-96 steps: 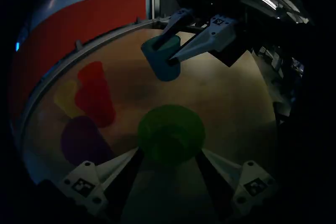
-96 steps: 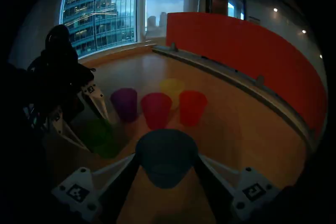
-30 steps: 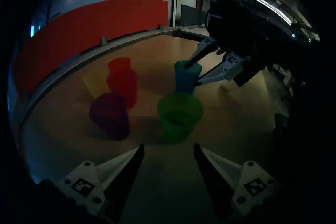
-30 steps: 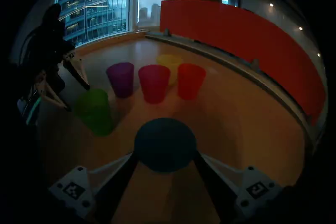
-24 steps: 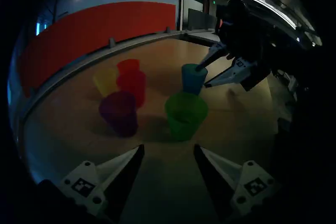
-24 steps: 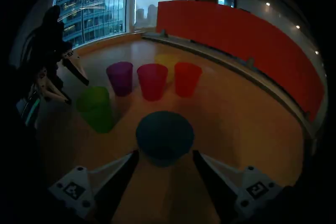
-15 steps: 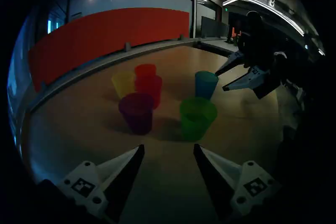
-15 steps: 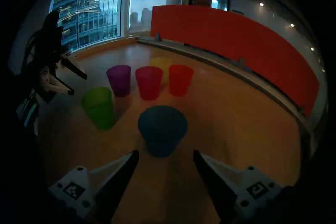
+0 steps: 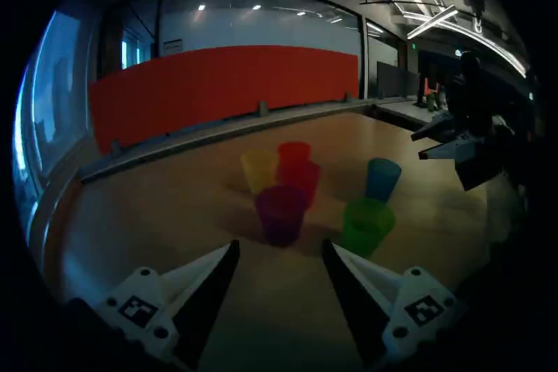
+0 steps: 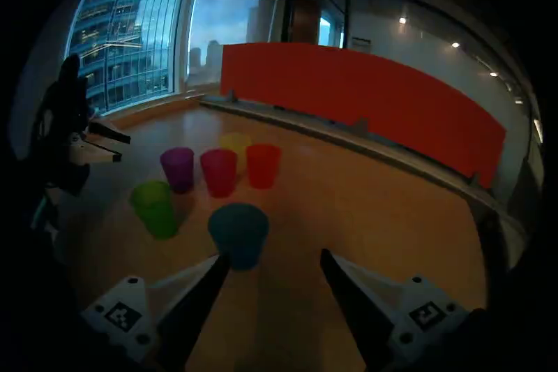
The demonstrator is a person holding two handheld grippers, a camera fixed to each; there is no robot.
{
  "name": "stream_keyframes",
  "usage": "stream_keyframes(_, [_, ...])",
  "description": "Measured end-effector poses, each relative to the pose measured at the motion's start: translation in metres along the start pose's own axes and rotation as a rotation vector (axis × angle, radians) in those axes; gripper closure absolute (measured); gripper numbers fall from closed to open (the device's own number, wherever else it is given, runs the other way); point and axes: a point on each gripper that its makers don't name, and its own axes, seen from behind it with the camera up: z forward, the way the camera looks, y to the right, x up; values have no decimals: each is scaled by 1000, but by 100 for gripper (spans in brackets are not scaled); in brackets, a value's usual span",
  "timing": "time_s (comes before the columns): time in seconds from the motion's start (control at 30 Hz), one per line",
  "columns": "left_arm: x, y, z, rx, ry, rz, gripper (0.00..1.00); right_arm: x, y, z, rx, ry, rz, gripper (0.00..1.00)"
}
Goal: Pour water
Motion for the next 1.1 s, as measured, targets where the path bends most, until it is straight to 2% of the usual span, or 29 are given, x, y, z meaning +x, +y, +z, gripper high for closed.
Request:
stream_keyframes(0.17, [15,-11,-6,51,62,-33,13,15,14,-10,-60,64,28,0])
stream_keyframes(0.47, [38,-28,-18,156,177,-58,13,40,38,-22,-183,178,66,0])
stream_keyframes(0.67, [56,-34,-27,204,255,-80,13,55,52,-29,-279,268,73,0])
stream_keyframes(0.97, [75,-43,-37,278,355,-99,13,80,60,-39,-359,409,130,0])
stream_keyframes(1.1, [84,-47,-41,310,392,-103,13,85,66,-43,-403,448,140,0])
